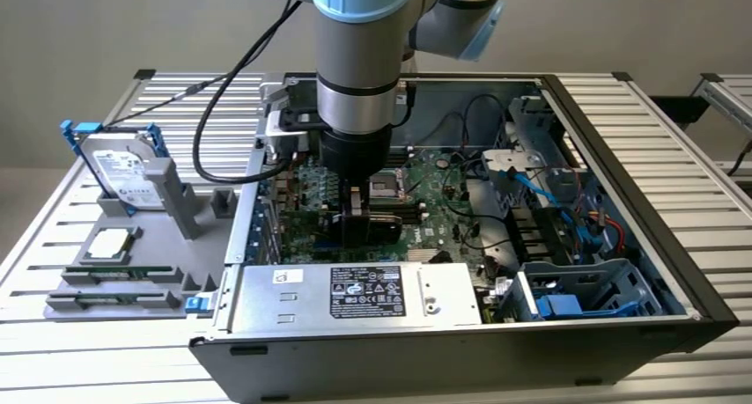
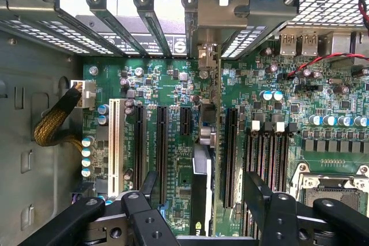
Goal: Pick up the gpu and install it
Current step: 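Insert the gpu into the slot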
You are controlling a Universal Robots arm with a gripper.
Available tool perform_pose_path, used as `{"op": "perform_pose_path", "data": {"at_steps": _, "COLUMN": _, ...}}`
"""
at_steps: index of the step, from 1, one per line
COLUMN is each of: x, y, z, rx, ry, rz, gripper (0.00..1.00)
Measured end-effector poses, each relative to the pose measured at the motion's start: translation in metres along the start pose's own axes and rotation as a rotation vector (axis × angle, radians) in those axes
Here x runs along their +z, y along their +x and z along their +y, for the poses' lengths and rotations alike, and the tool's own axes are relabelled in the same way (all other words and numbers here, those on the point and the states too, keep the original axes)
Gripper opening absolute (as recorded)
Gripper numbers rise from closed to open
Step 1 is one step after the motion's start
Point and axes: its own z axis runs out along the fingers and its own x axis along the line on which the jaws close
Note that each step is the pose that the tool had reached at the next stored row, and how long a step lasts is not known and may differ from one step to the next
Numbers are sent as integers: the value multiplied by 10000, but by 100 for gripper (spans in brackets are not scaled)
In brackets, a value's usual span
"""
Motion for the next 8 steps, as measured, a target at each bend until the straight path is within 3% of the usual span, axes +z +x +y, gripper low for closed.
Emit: {"op": "perform_pose_path", "data": {"at_steps": 8, "x": -5, "y": 0, "z": 0, "rx": 0, "ry": -1, "rz": 2, "gripper": 70}}
